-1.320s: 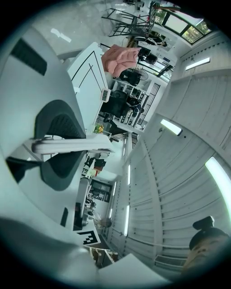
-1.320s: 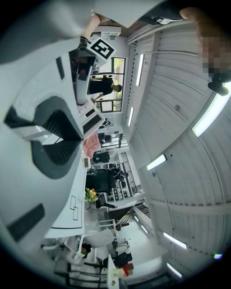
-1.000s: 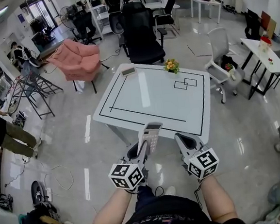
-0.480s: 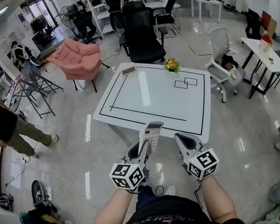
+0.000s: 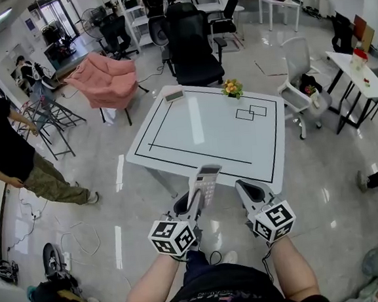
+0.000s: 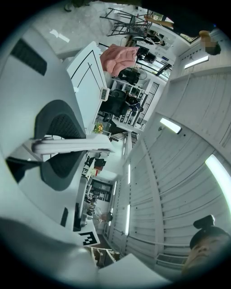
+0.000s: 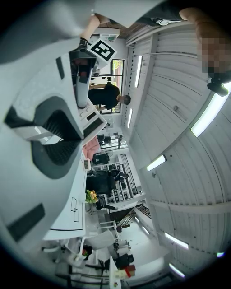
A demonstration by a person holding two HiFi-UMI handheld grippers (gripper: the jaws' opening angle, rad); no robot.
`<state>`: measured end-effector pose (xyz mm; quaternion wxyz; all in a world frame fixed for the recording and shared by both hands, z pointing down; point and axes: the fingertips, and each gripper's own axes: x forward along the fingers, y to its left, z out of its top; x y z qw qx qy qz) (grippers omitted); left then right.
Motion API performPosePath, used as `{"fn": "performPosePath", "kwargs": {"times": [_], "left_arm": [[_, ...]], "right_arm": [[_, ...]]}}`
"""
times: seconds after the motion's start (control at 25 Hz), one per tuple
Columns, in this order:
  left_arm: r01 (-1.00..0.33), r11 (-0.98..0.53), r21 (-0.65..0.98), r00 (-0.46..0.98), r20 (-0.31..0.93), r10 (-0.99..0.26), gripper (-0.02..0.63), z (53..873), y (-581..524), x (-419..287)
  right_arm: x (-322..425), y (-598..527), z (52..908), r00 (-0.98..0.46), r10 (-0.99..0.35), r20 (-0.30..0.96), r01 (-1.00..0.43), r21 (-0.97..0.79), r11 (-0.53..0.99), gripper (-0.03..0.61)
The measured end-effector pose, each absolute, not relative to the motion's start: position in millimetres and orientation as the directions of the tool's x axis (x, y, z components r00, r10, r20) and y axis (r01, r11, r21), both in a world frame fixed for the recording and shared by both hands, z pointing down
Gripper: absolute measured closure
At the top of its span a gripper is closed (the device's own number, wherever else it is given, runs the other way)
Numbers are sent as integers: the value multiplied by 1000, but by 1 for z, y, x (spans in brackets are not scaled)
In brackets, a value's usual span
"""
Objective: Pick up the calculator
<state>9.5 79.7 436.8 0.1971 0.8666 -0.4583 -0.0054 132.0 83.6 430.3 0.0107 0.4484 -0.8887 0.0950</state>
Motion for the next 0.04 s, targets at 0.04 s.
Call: {"fn": "performPosePath", "kwargs": {"times": [0.04], "left_arm": [[-793, -502, 346, 579, 171, -797, 546, 437, 80, 9]], "right_arm": [[131, 84, 430, -598, -795, 103, -799, -159, 580, 577]]}}
